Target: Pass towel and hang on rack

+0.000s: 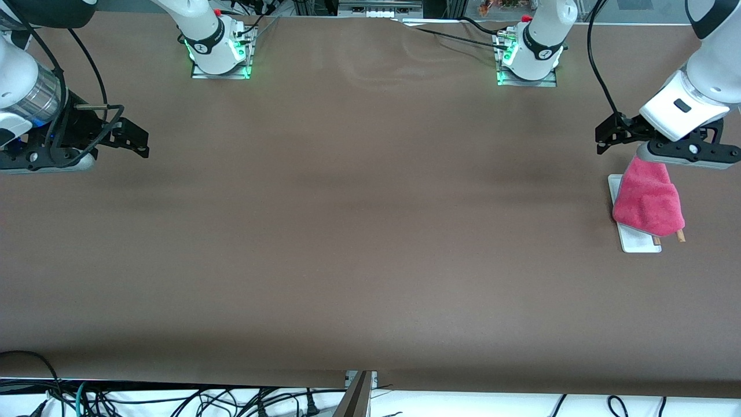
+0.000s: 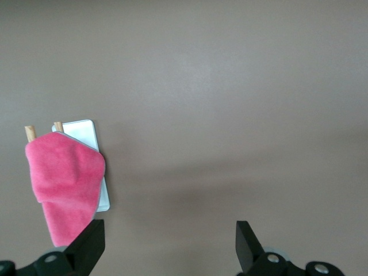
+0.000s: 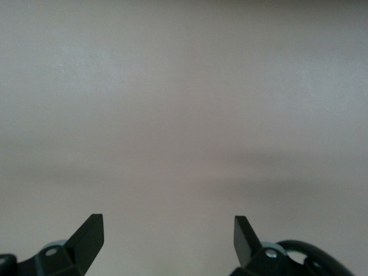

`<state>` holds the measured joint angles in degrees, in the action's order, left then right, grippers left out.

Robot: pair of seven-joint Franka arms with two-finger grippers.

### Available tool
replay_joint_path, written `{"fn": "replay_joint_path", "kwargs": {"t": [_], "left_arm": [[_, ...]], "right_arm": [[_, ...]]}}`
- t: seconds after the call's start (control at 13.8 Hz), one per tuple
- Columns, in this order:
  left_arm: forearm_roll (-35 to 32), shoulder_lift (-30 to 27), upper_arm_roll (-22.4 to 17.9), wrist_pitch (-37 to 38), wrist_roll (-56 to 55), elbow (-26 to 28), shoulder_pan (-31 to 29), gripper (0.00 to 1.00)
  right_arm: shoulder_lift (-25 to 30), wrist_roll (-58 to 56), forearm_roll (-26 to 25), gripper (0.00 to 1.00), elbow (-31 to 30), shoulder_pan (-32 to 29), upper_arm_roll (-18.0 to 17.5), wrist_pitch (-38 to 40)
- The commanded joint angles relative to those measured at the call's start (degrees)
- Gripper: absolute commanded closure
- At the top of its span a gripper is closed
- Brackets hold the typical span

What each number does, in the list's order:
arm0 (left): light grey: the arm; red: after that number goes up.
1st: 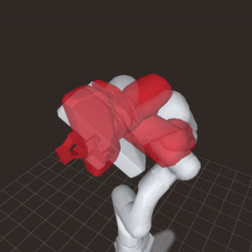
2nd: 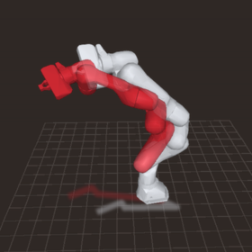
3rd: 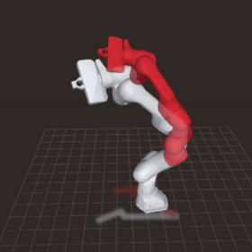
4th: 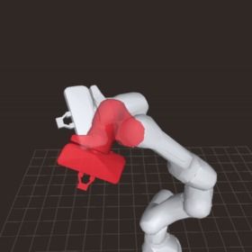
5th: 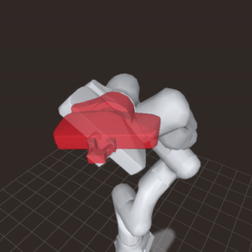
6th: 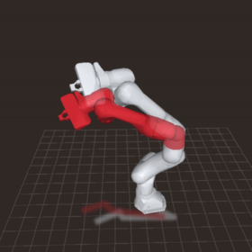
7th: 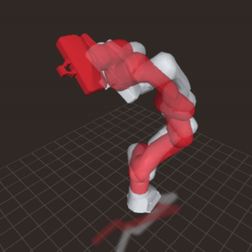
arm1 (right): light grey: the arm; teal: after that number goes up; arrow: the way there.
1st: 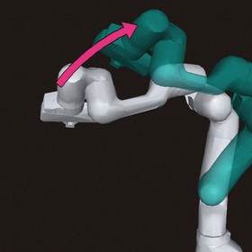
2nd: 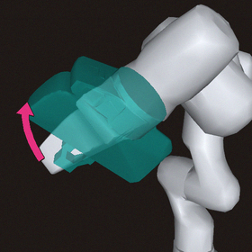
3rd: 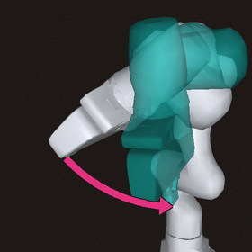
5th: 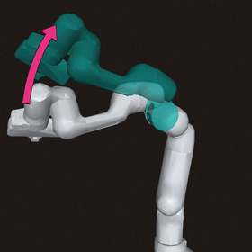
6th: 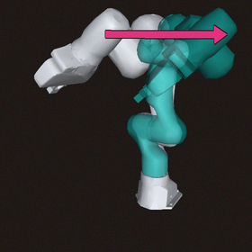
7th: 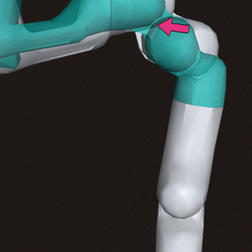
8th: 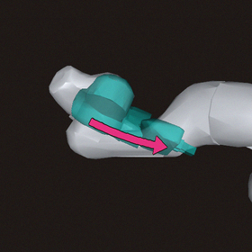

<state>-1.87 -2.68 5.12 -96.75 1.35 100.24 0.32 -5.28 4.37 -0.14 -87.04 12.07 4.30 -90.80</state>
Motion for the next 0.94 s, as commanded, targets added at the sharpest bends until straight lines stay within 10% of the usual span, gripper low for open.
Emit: {"fn": "replay_joint_path", "kwargs": {"t": [0.0, 0.22, 0.87], "left_arm": [[2.9, -1.5, -0.7, -1.2, -0.8, 1.8, 0.6, 0.00], [7.2, 0.1, -6.2, 1.0, -0.9, -0.8, 3.6, 0.00], [0.4, 0.8, -2.7, 1.5, -0.3, -1.9, 1.9, 0.00]], "right_arm": [[0.2, 0.4, -0.8, 0.00, 0.2, -0.3, -0.3, 0.0], [0.1, 0.4, -0.7, 0.00, 0.2, -0.3, -0.3, 0.1], [0.1, 0.4, -0.7, 0.00, 0.2, -0.3, -0.3, 0.2]]}}
